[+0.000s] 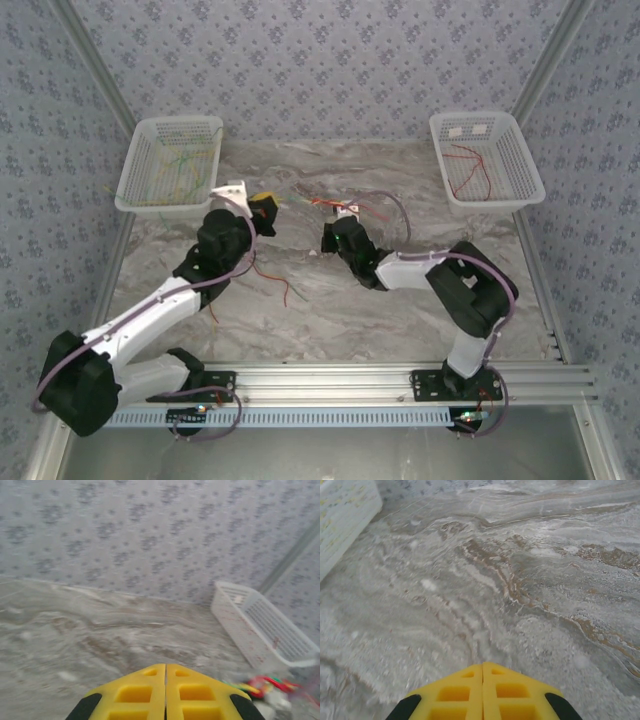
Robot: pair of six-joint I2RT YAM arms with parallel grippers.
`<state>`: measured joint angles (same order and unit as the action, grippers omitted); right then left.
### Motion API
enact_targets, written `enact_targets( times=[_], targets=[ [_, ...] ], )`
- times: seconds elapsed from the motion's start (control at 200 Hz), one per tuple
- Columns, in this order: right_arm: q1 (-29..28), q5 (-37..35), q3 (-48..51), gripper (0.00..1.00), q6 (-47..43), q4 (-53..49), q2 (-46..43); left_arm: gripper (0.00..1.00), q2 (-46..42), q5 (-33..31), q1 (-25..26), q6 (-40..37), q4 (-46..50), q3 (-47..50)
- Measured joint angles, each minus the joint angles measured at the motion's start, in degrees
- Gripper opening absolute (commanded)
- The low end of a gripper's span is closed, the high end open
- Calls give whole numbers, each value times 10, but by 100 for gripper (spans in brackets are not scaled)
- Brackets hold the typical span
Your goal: Untangle the cables
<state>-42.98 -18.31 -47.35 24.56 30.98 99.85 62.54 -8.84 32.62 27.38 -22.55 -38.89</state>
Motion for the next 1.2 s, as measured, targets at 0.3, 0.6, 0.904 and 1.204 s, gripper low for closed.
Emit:
enact_targets(
  times=[0.3, 0.6, 0.904, 1.204],
  targets=[
    [113, 12, 125, 0, 2, -57, -134, 0, -123, 20, -163, 25, 51, 54],
    [188, 1, 137, 0, 14, -127, -245, 0, -144, 14, -197, 2, 95, 54],
    [221, 71, 71, 0, -24, -254, -301, 0, -66, 106, -182, -6, 78, 37],
    [418, 127, -378, 0, -90, -598, -85, 0, -28, 138, -117, -29, 66, -5]
  ],
)
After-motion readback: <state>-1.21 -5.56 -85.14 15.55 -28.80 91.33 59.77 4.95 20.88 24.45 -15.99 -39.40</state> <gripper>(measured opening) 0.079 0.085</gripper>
